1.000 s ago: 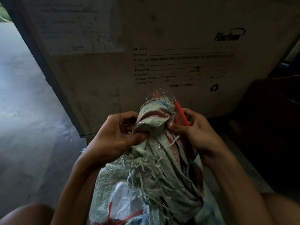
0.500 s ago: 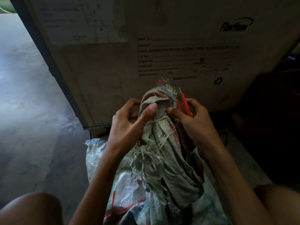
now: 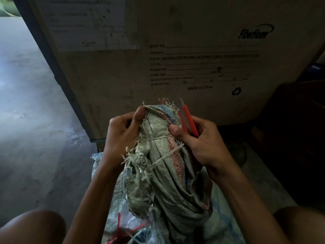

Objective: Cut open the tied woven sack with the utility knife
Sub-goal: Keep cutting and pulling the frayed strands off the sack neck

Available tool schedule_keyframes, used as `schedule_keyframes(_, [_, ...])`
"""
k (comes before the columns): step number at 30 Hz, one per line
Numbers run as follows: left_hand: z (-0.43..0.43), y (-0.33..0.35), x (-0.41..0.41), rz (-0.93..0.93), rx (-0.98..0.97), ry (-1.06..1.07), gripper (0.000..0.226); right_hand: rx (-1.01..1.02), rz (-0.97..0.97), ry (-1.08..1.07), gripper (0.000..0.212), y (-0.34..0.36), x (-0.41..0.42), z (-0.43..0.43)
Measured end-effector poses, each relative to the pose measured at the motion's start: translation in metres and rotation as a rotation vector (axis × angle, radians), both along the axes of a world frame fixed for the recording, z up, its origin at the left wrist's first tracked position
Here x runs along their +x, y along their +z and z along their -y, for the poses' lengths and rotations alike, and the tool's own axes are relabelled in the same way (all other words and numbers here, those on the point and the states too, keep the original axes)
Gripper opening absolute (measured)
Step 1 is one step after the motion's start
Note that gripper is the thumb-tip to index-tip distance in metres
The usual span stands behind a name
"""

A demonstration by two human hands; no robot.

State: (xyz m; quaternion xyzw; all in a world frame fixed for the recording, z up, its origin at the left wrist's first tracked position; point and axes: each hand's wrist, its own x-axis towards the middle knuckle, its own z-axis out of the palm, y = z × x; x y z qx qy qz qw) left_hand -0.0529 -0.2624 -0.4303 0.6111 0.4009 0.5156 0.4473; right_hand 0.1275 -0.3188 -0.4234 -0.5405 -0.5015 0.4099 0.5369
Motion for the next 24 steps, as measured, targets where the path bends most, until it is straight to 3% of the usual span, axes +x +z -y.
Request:
schedule_keyframes(3, [0.000, -0.005, -0.004, 0.022, -0.264, -0.121, 0.075, 0.012, -0.060, -0.086, 0.018, -0.004, 0.000, -0.001])
schedule_keyframes(5, [0.003, -0.007, -0.007, 0.151, -0.454, -0.311, 0.083, 0.004, -0.110, -0.080, 0.018, -0.003, 0.005, -0.002])
schedule_keyframes(8, [0.007, -0.008, -0.006, 0.295, -0.602, -0.425, 0.051, -0.009, -0.033, -0.120, 0.023, -0.003, 0.006, -0.001])
schedule_keyframes(12, [0.004, -0.002, -0.008, 0.294, -0.609, -0.406, 0.041, -0.030, 0.417, -0.437, 0.060, -0.005, 0.004, 0.000])
schedule_keyframes(16, [0.003, 0.002, -0.012, 0.261, -0.584, -0.348, 0.033, 0.024, 0.170, -0.371, 0.045, 0.011, 0.011, 0.003])
schedule_keyframes(19, [0.007, 0.007, -0.004, 0.190, -0.545, -0.301, 0.036, 0.033, -0.019, -0.181, 0.061, 0.020, 0.002, 0.010])
schedule_keyframes(21, [0.012, 0.007, 0.006, 0.131, -0.483, -0.187, 0.059, 0.034, 0.063, -0.231, 0.071, 0.019, -0.006, 0.011])
schedule_keyframes(24, [0.020, 0.010, 0.017, 0.046, -0.355, -0.091, 0.071, 0.032, 0.094, -0.258, 0.060, 0.023, -0.003, 0.011])
